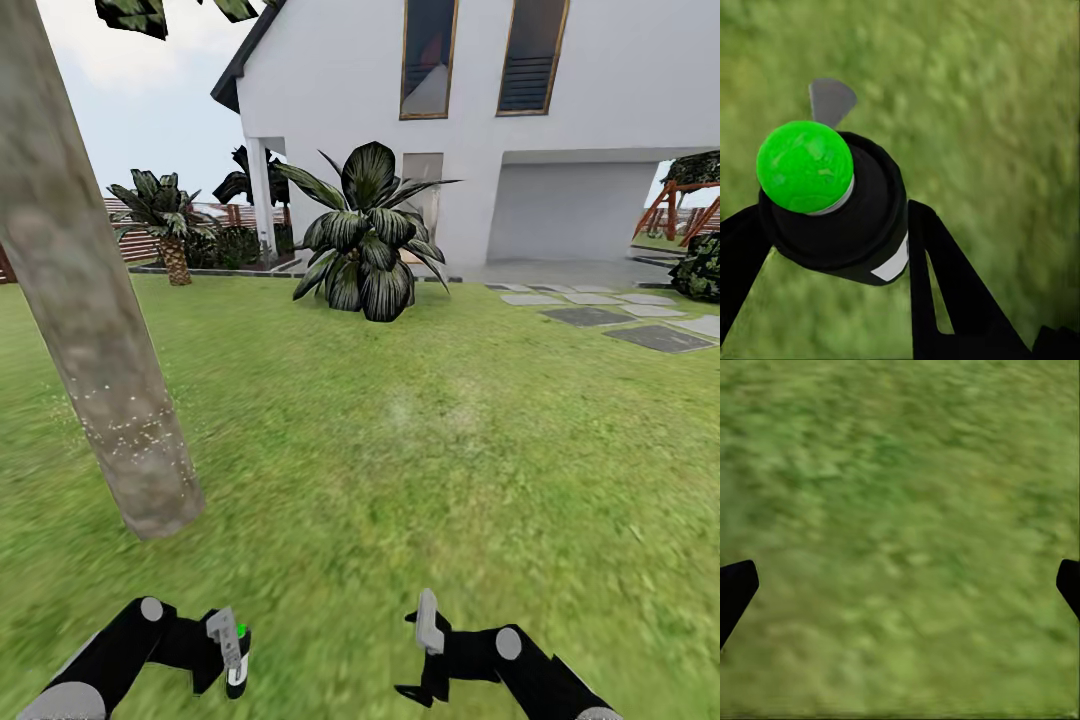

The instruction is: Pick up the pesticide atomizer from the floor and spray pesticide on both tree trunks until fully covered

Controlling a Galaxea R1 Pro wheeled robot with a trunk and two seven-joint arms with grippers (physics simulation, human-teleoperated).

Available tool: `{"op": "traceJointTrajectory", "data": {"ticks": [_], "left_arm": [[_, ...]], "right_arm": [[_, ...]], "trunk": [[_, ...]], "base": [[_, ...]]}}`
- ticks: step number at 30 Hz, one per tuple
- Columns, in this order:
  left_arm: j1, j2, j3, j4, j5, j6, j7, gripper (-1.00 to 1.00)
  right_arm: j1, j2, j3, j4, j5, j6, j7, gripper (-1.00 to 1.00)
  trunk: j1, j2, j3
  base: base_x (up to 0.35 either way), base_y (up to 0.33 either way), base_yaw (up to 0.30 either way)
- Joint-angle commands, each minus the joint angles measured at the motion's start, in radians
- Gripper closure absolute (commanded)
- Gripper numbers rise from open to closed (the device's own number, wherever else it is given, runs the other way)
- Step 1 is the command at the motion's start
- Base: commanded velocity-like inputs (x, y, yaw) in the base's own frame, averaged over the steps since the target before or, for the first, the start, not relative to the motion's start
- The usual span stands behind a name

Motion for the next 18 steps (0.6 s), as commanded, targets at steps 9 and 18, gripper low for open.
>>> {"op": "traceJointTrajectory", "data": {"ticks": [9, 18], "left_arm": [[-0.002, -0.094, -0.064, -0.01, -0.077, -0.001, -0.006, 1.0], [-0.002, -0.162, -0.074, -0.017, -0.123, 0.002, 0.003, 1.0]], "right_arm": [[-0.001, 0.032, 0.005, -0.107, 0.007, 0.066, 0.011, 1.0], [-0.007, 0.097, 0.006, -0.203, 0.006, 0.124, 0.094, 1.0]], "trunk": [[0.0, 0.0, -0.001], [0.0, 0.0, -0.001]], "base": [[0.0, 0.0, 0.0], [0.0, 0.0, 0.0]]}}
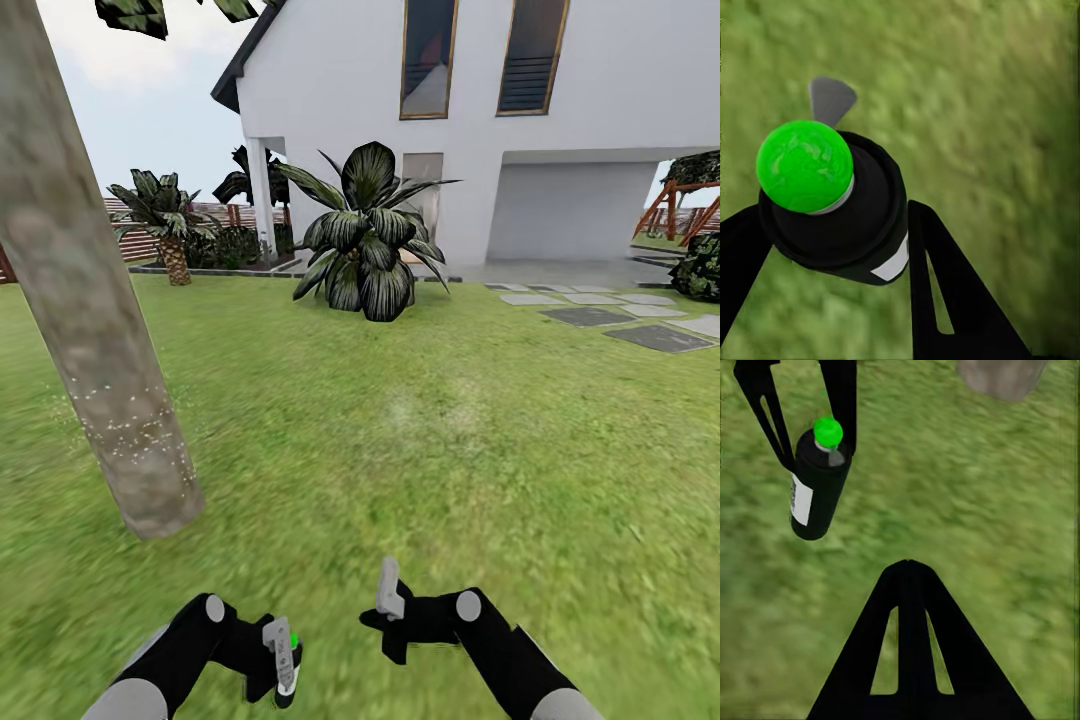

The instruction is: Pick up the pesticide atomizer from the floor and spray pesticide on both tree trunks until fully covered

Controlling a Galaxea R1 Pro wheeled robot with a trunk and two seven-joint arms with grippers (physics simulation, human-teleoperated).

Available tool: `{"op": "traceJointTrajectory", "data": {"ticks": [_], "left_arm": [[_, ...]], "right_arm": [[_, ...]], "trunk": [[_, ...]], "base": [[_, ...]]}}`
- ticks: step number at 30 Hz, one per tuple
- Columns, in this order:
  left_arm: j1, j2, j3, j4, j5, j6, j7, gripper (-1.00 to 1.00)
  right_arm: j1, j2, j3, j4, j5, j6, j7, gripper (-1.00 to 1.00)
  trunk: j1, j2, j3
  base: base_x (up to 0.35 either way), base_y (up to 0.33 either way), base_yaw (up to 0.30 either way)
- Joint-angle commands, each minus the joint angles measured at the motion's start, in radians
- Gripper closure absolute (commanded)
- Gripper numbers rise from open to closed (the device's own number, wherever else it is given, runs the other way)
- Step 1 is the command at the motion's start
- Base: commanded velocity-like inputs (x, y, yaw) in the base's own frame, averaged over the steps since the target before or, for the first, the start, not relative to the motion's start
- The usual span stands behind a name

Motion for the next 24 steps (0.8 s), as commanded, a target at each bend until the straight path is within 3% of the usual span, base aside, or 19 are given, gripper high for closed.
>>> {"op": "traceJointTrajectory", "data": {"ticks": [1, 7, 24], "left_arm": [[-0.001, -0.009, 0.006, -0.006, -0.009, -0.006, -0.004, 1.0], [-0.001, -0.047, 0.005, -0.009, -0.008, -0.006, 0.027, 1.0], [-0.003, -0.101, 0.005, -0.009, 0.006, -0.017, 0.023, 1.0]], "right_arm": [[0.0, 0.008, -0.001, -0.005, 0.011, -0.005, 0.003, 1.0], [0.0, 0.043, 0.0, -0.008, 0.012, 0.003, 0.004, 1.0], [0.0, 0.044, -0.002, 0.001, 0.016, 0.002, 0.003, 1.0]], "trunk": [[0.0, 0.0, -0.001], [0.0, 0.0, -0.001], [0.0, 0.0, -0.001]], "base": [[0.0, 0.0, 0.0], [0.0, 0.0, 0.0], [0.0, 0.0, 0.0]]}}
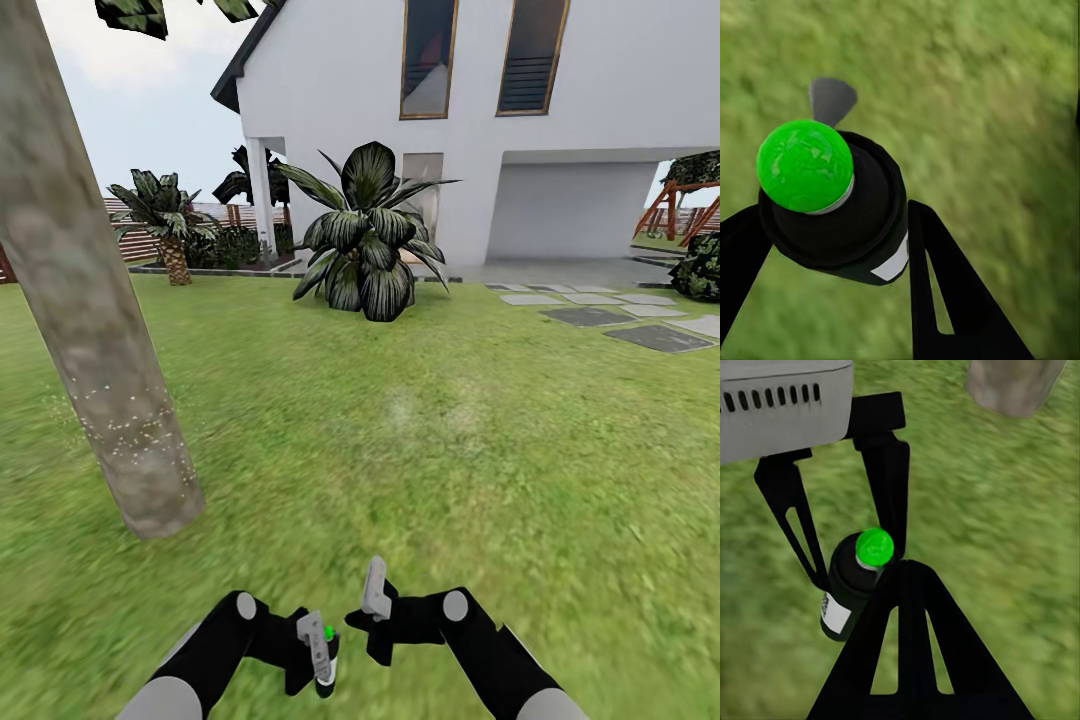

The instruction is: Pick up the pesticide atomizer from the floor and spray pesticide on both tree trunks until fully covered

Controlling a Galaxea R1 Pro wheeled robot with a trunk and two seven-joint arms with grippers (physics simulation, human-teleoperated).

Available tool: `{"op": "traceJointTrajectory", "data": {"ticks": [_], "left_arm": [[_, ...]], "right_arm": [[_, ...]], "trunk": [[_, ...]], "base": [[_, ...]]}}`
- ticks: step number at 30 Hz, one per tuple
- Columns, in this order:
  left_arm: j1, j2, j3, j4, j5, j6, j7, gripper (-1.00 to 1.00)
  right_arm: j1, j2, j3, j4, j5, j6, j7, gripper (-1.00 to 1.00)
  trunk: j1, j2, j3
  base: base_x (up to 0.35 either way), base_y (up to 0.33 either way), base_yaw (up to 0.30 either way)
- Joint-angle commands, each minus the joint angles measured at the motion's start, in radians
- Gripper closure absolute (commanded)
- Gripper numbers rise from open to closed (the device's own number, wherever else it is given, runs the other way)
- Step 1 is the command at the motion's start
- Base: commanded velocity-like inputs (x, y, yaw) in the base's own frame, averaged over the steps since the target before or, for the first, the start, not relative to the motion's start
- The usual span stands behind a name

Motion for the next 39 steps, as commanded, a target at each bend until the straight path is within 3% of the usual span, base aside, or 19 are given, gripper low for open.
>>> {"op": "traceJointTrajectory", "data": {"ticks": [1, 27, 31, 39], "left_arm": [[-0.001, -0.003, 0.007, -0.001, -0.009, -0.007, -0.004, 1.0], [-0.015, -0.025, 0.008, -0.001, -0.006, -0.012, -0.005, 1.0], [-0.02, -0.025, 0.008, -0.001, -0.006, -0.011, -0.042, 1.0], [-0.028, -0.034, 0.009, -0.001, -0.005, -0.011, -0.047, 1.0]], "right_arm": [[0.0, 0.0, -0.001, -0.001, 0.011, -0.008, 0.0, 1.0], [0.0, -0.007, -0.001, 0.001, 0.011, -0.008, 0.0, 1.0], [0.0, -0.008, -0.001, 0.001, 0.011, -0.008, 0.0, 1.0], [0.0, -0.01, 0.0, 0.001, 0.011, -0.008, 0.0, 1.0]], "trunk": [[0.0, 0.0, -0.001], [0.0, 0.0, -0.001], [0.0, 0.0, -0.001], [0.0, 0.0, -0.001]], "base": [[0.0, 0.0, 0.0], [0.0, 0.0, 0.0], [0.0, 0.0, 0.0], [0.0, 0.0, 0.0]]}}
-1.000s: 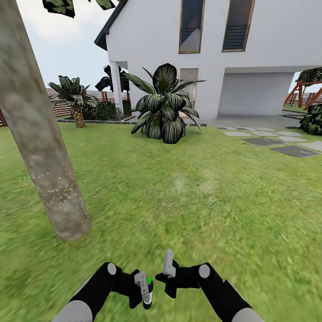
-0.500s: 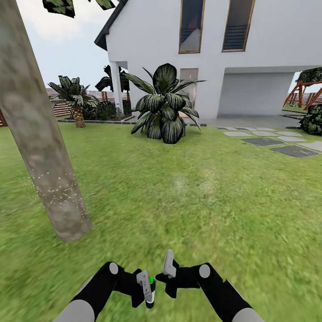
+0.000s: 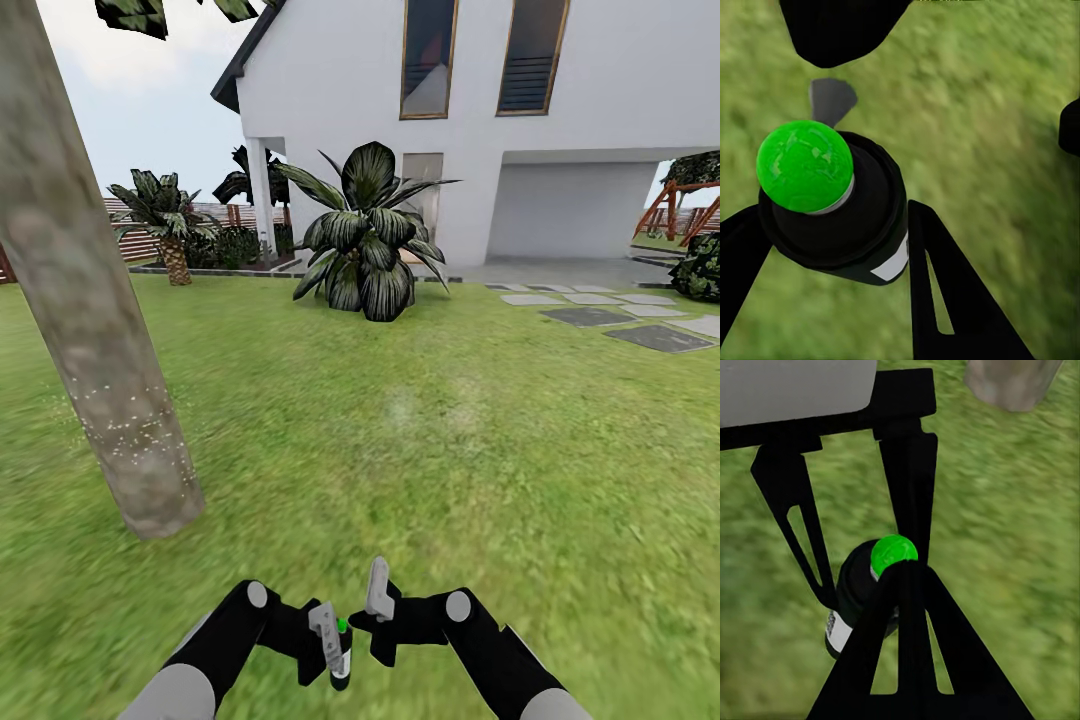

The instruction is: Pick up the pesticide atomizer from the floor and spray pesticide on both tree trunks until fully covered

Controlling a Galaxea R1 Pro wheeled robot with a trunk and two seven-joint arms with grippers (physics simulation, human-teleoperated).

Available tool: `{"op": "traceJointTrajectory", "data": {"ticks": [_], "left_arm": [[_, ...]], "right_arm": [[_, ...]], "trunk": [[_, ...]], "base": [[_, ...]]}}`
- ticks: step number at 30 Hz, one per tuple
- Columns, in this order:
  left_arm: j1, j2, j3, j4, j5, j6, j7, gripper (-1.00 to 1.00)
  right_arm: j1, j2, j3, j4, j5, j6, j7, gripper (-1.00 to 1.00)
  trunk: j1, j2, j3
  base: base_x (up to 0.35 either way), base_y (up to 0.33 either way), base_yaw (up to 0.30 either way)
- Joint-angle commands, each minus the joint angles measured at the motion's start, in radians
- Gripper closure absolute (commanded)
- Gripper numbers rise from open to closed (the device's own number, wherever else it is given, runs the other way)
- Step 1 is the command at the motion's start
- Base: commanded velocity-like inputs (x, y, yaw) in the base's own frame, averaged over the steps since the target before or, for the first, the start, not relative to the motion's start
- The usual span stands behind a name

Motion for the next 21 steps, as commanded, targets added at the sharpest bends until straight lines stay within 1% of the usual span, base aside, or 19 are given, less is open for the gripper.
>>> {"op": "traceJointTrajectory", "data": {"ticks": [1, 17, 21], "left_arm": [[-0.001, -0.002, 0.007, -0.001, -0.01, -0.008, -0.005, 1.0], [-0.008, -0.004, 0.009, 0.0, -0.01, -0.008, -0.007, 1.0], [-0.006, 0.005, 0.008, 0.011, -0.01, -0.009, -0.002, 1.0]], "right_arm": [[0.0, 0.0, -0.001, 0.0, 0.01, -0.008, 0.0, 1.0], [0.0, 0.0, -0.001, 0.001, 0.012, -0.008, -0.001, 1.0], [0.0, 0.0, -0.001, 0.001, 0.012, -0.008, -0.001, 1.0]], "trunk": [[0.0, 0.0, -0.001], [0.0, 0.0, -0.001], [0.0, 0.0, -0.001]], "base": [[0.0, 0.0, 0.0], [0.0, 0.0, 0.0], [0.0, 0.0, 0.0]]}}
